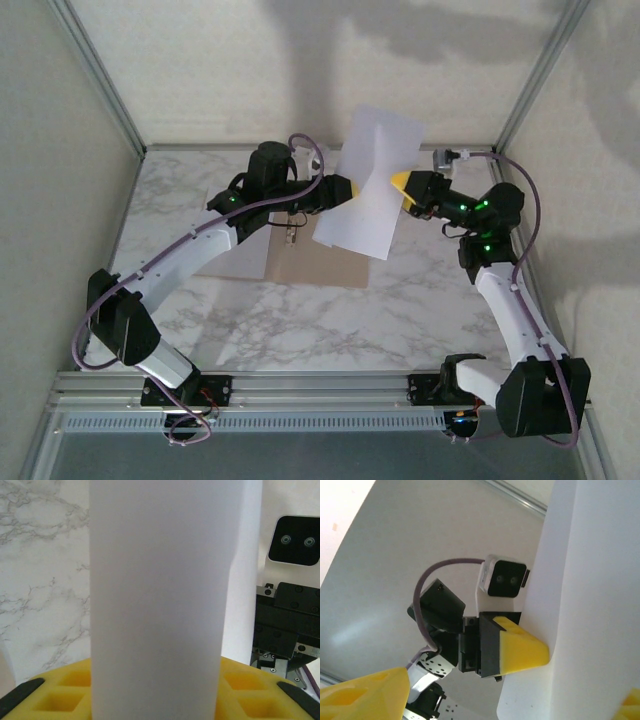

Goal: Put the files into the folder

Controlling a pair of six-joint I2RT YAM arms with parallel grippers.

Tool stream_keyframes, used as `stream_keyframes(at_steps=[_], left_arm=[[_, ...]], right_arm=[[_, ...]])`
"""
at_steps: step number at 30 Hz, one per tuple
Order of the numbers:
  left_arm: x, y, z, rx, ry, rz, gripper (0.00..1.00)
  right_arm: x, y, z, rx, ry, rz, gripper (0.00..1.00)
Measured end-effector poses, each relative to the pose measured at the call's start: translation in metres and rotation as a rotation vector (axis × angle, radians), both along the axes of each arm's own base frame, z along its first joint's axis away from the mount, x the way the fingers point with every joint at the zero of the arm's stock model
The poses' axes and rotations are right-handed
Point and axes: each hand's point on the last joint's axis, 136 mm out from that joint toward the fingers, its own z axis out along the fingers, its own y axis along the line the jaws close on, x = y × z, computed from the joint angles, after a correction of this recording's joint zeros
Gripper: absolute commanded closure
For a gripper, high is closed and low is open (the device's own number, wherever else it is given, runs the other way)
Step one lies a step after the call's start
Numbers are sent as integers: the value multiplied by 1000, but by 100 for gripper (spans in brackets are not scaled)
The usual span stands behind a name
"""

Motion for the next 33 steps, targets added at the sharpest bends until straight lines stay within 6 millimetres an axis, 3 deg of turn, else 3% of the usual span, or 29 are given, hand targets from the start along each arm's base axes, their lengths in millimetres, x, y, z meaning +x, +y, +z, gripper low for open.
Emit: stream_keyframes(at_steps=[6,20,33], left_arm=[[-1,1,3,-5,-6,0,59],[-1,0,7,-17,-3,3,59],[-2,-2,9,-26,-11,-1,58]], right_arm=[[0,7,-6,-41,9,13,38],[10,6,-31,-88,76,-17,47],[17,7,-39,-91,106,-17,54]])
